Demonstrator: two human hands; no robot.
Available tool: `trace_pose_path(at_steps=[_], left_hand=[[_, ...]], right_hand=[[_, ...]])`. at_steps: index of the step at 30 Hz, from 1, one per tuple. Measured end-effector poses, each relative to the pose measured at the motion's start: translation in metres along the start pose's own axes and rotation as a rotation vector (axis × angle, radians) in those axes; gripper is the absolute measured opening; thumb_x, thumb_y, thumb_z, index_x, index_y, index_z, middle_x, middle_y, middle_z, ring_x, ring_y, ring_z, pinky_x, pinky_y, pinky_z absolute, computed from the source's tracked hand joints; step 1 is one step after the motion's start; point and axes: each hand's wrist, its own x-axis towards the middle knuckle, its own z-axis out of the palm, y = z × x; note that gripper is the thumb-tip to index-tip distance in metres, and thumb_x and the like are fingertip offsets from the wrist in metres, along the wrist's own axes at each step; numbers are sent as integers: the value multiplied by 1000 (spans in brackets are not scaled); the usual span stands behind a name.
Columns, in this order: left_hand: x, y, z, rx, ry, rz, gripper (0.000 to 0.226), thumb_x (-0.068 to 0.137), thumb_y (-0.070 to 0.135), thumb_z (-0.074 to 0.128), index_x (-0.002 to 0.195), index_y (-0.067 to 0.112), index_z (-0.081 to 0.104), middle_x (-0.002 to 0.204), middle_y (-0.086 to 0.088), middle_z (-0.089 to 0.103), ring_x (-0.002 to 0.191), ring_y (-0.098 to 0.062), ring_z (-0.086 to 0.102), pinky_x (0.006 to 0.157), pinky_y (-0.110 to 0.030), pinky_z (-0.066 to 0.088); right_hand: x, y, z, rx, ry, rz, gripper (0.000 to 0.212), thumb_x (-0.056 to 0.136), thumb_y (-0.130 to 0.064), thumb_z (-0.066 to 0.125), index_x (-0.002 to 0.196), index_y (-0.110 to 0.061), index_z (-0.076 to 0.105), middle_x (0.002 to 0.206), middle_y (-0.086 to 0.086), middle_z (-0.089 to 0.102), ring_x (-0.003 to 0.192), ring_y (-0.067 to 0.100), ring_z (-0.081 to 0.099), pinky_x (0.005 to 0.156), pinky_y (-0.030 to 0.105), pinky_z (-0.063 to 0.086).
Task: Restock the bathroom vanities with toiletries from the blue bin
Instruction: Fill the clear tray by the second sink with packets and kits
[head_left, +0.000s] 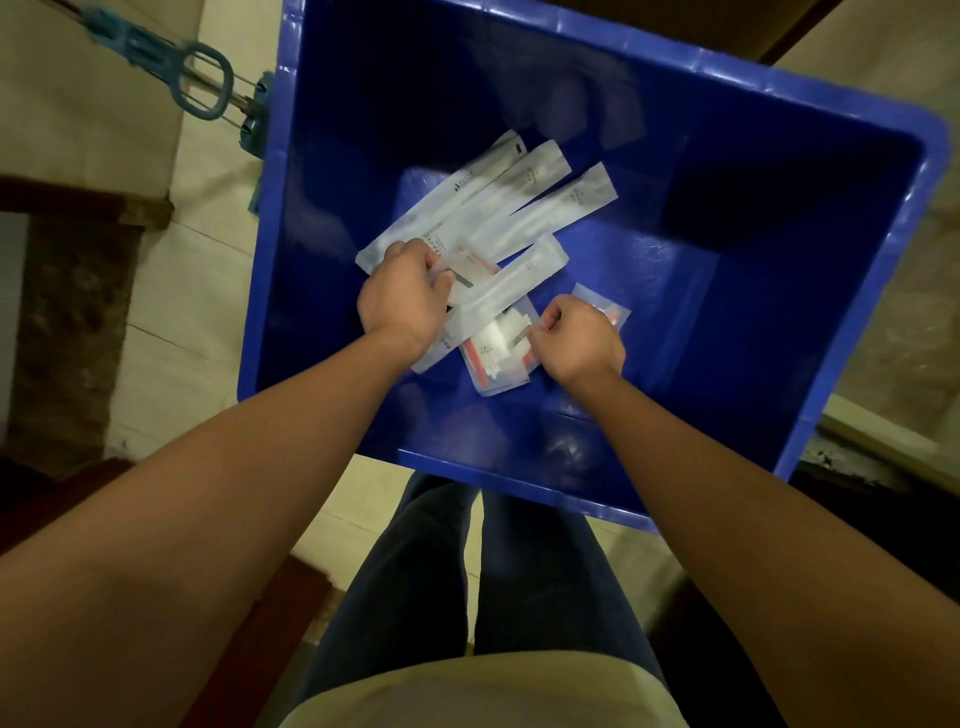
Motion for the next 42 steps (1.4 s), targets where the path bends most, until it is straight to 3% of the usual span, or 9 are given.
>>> trace_pose_path(at_steps=[3,9,12,16,21,26,30,36,42], left_hand=[[-7,6,-14,8,44,56,14,93,31,57,96,17,57,103,2,60,81,-19,58,64,-33,46],[-32,15,-42,41,101,98,13,95,31,53,89,21,45,85,3,54,78,-21,51,61,-32,33],[-49,20,-54,58,104,126,16,97,33,51,97,17,47,89,-4,60,81,-26,54,62,-35,34],[-70,23,-74,44,134,140,24,98,34,49,109,13,52,93,-7,64,83,-29,58,62,-39,43],[-88,23,-102,-21,141,155,19,100,31,46,109,15,52,86,-2,59,75,-23,51,57,-32,33],[-102,29,-130,-170,51,217,15,98,29,47,109,19,53,91,4,59,76,-18,53,54,-29,32],[-114,36,-147,-328,-4,287,6,96,26,47,100,25,51,91,2,62,78,-18,60,65,-36,49],[-138,45,-171,-536,-31,363,6,98,24,48,97,27,53,91,3,62,79,-14,60,69,-31,50],[-174,52,-196,-624,-112,456,15,89,28,64,102,27,57,99,2,68,89,-14,66,79,-34,55]], right_hand=[[-12,-3,-10,142,7,40,8,83,-21,56,77,-22,51,69,-6,56,70,17,55,55,29,40],[-45,-15,-36,187,108,34,13,85,-18,57,77,-22,48,67,-6,54,66,17,53,52,28,39],[-67,-21,-48,254,189,9,8,86,-15,55,82,-20,51,70,-6,54,67,18,54,52,29,38],[-96,-31,-63,401,270,-7,8,87,-12,56,92,-18,52,73,-6,55,67,19,56,59,39,50],[-125,-47,-79,644,261,-28,48,89,-4,53,132,-23,41,74,-5,55,65,15,55,64,40,52],[-152,-70,-96,813,246,-145,70,87,6,55,145,-27,34,99,-5,60,84,11,61,64,23,54],[-175,-85,-107,840,255,-206,70,85,7,57,141,-30,38,111,-6,57,97,15,62,67,33,61],[-206,-98,-117,833,357,-226,48,84,-4,66,118,-30,47,114,2,60,93,19,64,57,28,60],[-238,-98,-128,636,449,-228,42,79,-29,75,113,-25,50,100,2,63,80,22,67,73,46,59]])
